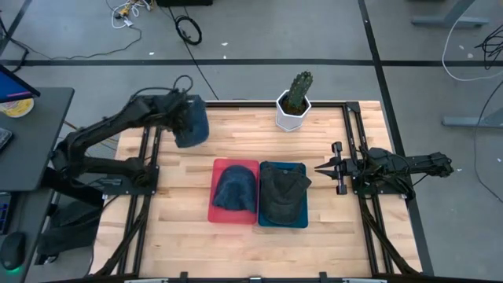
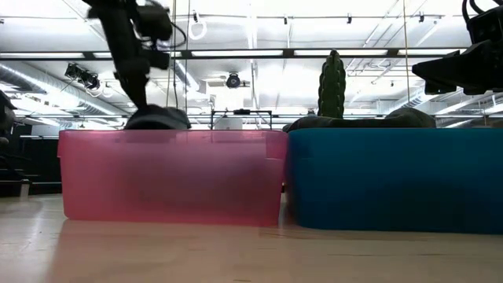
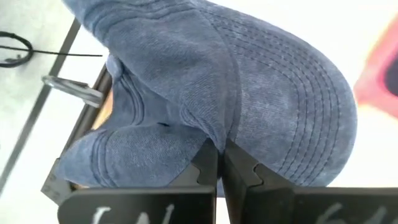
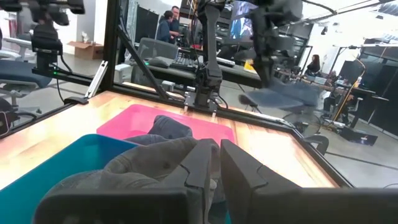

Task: Pick & Place hat
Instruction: Put the blue cap into the red bin

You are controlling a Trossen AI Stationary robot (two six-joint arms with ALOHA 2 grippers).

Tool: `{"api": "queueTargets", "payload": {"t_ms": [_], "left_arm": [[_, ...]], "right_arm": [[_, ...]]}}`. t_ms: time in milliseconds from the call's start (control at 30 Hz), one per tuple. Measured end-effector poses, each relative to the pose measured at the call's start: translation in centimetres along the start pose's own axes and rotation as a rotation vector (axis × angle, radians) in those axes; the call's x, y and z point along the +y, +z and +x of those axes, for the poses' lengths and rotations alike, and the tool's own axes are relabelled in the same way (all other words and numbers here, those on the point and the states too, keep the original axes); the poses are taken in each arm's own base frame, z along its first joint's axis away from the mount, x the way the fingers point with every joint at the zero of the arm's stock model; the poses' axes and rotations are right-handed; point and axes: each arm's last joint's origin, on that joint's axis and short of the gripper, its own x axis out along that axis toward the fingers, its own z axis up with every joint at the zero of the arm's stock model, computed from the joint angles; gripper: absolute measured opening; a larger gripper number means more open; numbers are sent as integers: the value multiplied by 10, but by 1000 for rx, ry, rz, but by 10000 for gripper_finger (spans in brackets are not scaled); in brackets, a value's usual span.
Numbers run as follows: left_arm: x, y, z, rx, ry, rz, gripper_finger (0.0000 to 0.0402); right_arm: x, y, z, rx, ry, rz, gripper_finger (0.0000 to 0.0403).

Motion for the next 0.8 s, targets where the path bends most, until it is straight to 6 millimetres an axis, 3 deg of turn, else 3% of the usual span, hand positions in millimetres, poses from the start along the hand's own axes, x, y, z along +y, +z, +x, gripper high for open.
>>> {"api": "queueTargets", "payload": {"t_ms": [200,800], "left_arm": [[-28,-8,-23,-68,-68,-10,5],[-151,-10,-43,-161,-319,-82,5]], "right_arm": [[0,0,0,0,0,0,39],[0,0,0,0,0,0,39]]}}
